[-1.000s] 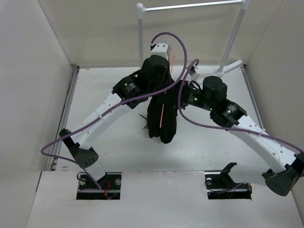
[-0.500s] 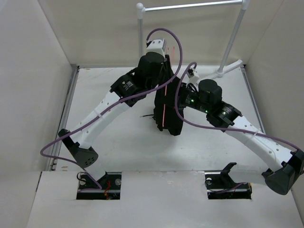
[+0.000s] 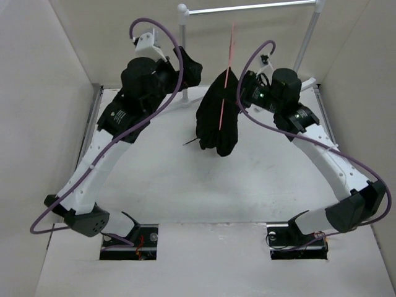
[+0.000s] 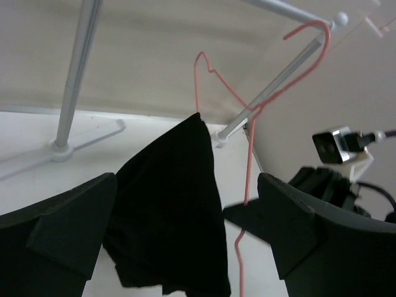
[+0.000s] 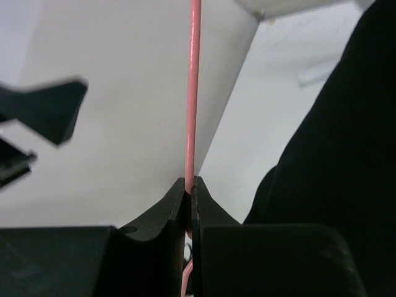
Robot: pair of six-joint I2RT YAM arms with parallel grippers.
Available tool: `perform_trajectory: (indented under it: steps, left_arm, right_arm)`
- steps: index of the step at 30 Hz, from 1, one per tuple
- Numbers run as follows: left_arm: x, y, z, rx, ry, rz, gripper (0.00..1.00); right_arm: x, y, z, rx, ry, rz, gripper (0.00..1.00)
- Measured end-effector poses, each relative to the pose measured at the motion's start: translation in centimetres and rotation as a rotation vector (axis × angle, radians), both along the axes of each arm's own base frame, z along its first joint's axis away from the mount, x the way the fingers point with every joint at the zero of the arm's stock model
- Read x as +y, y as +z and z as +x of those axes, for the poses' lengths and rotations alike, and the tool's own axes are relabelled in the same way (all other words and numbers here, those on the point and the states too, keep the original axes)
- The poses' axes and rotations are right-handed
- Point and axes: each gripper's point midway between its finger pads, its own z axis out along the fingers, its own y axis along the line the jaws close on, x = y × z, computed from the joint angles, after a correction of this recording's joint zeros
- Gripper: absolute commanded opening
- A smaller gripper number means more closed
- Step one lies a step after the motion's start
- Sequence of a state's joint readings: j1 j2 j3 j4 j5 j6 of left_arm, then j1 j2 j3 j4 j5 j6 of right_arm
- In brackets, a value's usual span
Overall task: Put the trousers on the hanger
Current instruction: Place the hanger at the clothesline.
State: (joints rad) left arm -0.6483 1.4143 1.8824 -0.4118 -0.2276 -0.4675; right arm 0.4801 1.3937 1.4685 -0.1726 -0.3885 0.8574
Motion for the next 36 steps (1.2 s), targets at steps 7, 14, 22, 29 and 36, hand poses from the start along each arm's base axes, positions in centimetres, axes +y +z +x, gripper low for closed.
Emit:
perform_trajectory:
  steps: [7, 14, 22, 29, 36]
  left_arm:
    - [4.8, -2.3, -0.2, 0.028, 0.094, -0.015, 1.00]
    - [6.0, -12.4, 1.2, 0.250, 0.130, 0.034, 1.00]
    - [6.0, -16.4, 1.4, 0.347, 0.118, 0.028, 1.00]
    - [6.0, -18.3, 2.4, 0.387, 0.131, 0.022, 1.00]
    - [6.2, -20.7, 2.6, 0.434, 0.143, 0.016, 1.00]
  right_arm:
    - [-4.5, 4.0, 8.5, -0.052, -0.136, 0.027, 0.02]
    - [-10.2, 4.0, 17.0, -0.040, -0.282, 0.018, 0.01]
    - [-15.4, 0.2, 21.3, 0.064, -0.371, 0.000, 0.01]
    - [-17.5, -0.7, 21.9, 0.092, -0.390, 0.005, 0.03]
    - [-18.3, -4.2, 22.5, 0.154, -0.408, -0.009, 0.17]
